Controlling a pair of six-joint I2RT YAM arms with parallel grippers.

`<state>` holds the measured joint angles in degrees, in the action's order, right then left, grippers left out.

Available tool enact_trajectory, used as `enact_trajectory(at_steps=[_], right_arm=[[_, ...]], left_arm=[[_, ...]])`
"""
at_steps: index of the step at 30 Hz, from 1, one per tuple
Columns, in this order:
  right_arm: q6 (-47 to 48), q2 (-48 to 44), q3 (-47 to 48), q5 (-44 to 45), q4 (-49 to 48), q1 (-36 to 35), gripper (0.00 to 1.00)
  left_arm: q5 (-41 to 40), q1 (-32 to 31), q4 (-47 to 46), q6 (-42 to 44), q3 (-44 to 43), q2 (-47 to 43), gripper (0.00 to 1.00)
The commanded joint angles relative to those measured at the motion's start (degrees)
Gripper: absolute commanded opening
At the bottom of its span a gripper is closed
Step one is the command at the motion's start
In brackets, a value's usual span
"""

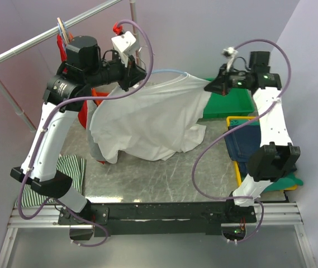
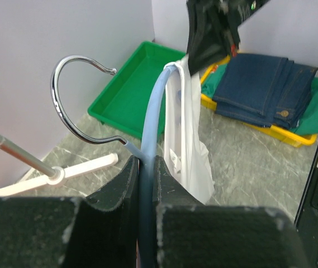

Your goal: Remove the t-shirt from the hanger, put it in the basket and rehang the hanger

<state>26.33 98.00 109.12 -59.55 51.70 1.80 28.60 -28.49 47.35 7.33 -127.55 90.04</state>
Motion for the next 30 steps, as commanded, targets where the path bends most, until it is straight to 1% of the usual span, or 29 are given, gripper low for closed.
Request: enact_trajectory(at_steps=[1,3,4,6,10,12,13,16,19,24,27,30], right_arm=[[-14.33,-4.91,-4.61,1.27,-17.64,8.82,0.00],[-17.70,-6.67,-7.95,3.37,-22.50,10.14,0.00],[-19.63,-7.11,-9.18,5.65,-27.22,10.85,0.00],[-23.42,-7.82,-11.56,6.11,-31.46,11.73,0.00],[-32.19,-7.21,-14.19,8.83,-37.10,14.62,0.00],[-34.84,-6.50,-15.69,9.27,-39.82,15.86,0.00],[-37.29,-6.24,-16.56,9.45,-40.62,16.82,0.00],[-40.47,-5.45,-17.62,9.98,-42.65,17.97,0.00],[-40.48,-4.57,-17.80,12.17,-41.42,18.15,0.00],[-43.20,-3.69,-18.77,17.09,-41.94,18.94,0.00],[-45.39,-3.25,-19.56,18.32,-42.99,20.08,0.00],[-50.13,-3.16,-21.31,18.50,-45.80,21.83,0.00]], left_arm=[[-0.91,-0.25,-0.42,1.11,0.80,-0.83,0.01],[-0.65,-0.25,-0.24,1.28,1.07,-0.83,0.01],[-0.74,-0.25,-0.07,1.28,1.07,-0.92,0.01],[-0.65,-0.16,0.11,1.63,1.07,-0.92,0.01],[-1.09,-0.16,0.46,2.07,0.89,-1.79,0.01],[-1.44,-0.25,0.28,2.16,0.98,-2.32,0.01],[-1.62,-0.16,0.11,2.25,0.98,-3.11,0.01],[-1.88,-0.25,-1.38,2.33,1.59,-5.04,0.01],[-2.76,-0.25,-2.53,2.51,1.86,-6.36,0.01],[-3.64,-0.25,-2.27,2.95,1.42,-7.51,0.01],[-4.08,-0.16,-2.18,3.30,1.68,-8.65,0.01],[-4.17,-0.07,-2.61,3.48,2.39,-10.32,0.01]])
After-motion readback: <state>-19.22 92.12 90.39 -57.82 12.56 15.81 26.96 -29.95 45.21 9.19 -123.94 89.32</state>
